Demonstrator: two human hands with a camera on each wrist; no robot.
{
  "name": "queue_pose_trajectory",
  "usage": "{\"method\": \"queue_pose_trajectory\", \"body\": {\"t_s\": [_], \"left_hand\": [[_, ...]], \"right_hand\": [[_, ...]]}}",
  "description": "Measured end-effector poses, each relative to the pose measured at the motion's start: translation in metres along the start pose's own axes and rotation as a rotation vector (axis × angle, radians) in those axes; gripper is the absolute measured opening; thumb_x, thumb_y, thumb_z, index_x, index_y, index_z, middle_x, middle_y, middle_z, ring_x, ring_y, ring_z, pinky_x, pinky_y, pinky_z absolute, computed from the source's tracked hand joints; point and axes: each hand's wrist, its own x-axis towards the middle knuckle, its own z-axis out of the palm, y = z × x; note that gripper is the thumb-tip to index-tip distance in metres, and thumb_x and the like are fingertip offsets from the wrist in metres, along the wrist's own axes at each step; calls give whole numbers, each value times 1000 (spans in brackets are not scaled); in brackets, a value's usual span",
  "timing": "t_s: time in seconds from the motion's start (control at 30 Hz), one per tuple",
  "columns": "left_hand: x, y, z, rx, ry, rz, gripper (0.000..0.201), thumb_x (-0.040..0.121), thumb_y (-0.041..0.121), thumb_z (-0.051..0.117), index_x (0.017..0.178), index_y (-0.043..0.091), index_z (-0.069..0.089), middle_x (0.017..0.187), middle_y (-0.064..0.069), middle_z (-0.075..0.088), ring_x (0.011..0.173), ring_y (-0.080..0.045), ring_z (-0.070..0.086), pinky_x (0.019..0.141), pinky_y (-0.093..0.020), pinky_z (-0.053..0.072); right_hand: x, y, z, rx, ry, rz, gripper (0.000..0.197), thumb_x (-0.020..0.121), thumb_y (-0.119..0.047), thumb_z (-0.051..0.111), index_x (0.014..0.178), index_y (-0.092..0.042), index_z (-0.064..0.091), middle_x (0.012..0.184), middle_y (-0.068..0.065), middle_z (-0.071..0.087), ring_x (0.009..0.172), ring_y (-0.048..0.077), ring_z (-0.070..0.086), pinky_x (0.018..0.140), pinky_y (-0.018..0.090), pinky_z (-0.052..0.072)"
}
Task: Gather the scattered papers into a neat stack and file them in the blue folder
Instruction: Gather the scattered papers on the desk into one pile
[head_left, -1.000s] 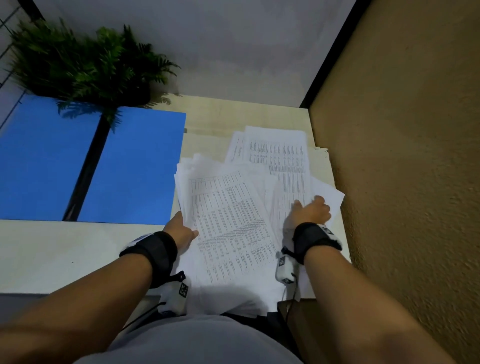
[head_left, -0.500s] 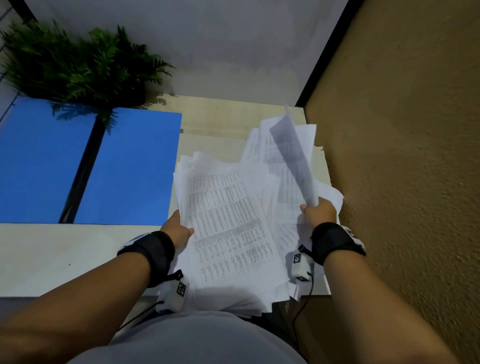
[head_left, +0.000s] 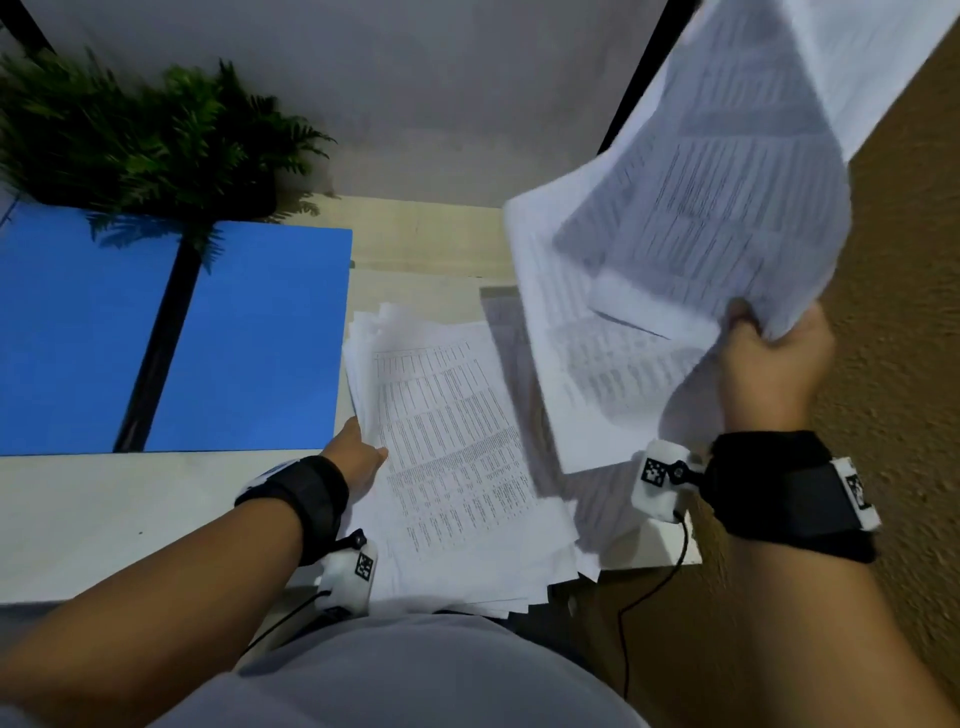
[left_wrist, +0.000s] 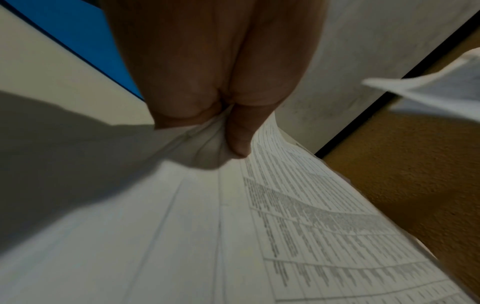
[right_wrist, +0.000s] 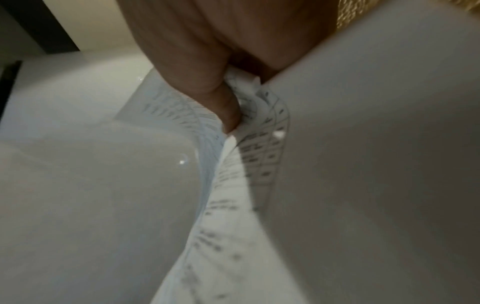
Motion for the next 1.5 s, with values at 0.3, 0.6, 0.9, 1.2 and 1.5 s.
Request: {"method": "queue_pose_trajectory", "body": {"t_s": [0.3, 0.6, 0.9, 1.2, 1.5], "left_hand": [[-28, 17, -4, -392, -166, -29, 122, 59, 91, 48, 155, 26, 7, 154, 8, 31, 147, -17, 21, 118, -41, 16], [-1, -1, 0, -90, -7, 89, 49, 99, 15, 44, 146, 17, 31, 143, -7, 47, 131, -30, 46, 112, -41, 36], [0, 2, 1, -30, 38, 74, 49, 100, 13, 45, 147, 13, 32, 143, -14, 49, 131, -32, 46, 108, -37, 38], [0, 9, -8, 152, -17, 69, 52, 93, 11, 56, 142, 12, 39, 126, -28, 60, 116, -42, 58, 93, -41, 48], [2, 9, -4, 98, 42, -9, 58, 98, 38, 47, 141, 1, 35, 140, -23, 50, 128, -37, 48, 103, -41, 40]], "right_hand": [[-130, 77, 54, -79, -343, 525, 39, 96, -16, 54, 130, 1, 50, 115, 18, 61, 104, 30, 61, 90, 33, 48], [-112, 123, 60, 318, -572, 1014, 57, 72, -33, 84, 119, -12, 60, 118, 8, 71, 108, 29, 68, 98, 51, 50], [-51, 83, 78, -58, -276, 368, 15, 99, -14, 46, 84, -13, 46, 74, 4, 41, 61, 16, 37, 56, 22, 38], [-3, -11, 11, -37, -30, -273, 27, 97, -11, 40, 83, -35, 39, 80, -19, 46, 70, -18, 47, 70, 5, 38], [-46, 53, 75, -543, -567, -65, 12, 99, -13, 40, 103, -7, 49, 82, 7, 50, 74, 27, 56, 63, 20, 39]]}}
